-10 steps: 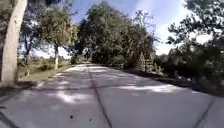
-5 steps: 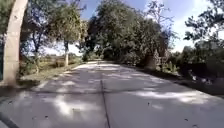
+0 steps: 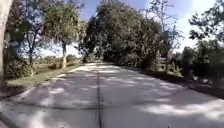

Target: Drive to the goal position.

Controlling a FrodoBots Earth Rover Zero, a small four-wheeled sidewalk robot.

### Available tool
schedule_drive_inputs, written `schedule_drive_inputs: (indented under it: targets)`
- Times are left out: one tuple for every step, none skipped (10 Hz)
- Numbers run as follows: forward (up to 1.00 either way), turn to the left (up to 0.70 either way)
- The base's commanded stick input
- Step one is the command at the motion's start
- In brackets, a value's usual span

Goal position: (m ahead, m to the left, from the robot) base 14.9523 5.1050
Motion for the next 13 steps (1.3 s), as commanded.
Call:
schedule_drive_inputs:
  targets:
    - [0.82, 0.0]
    - [0.82, 0.0]
    - [0.82, 0.0]
    - [0.82, 0.0]
    - [0.82, 0.0]
    - [0.82, 0.0]
    - [0.82, 0.0]
    - [0.82, 0.23]
    - [0.82, 0.33]
    - [0.82, 0.33]
    - [0.82, 0.31]
    - [0.82, 0.14]
    - [0.82, 0.0]
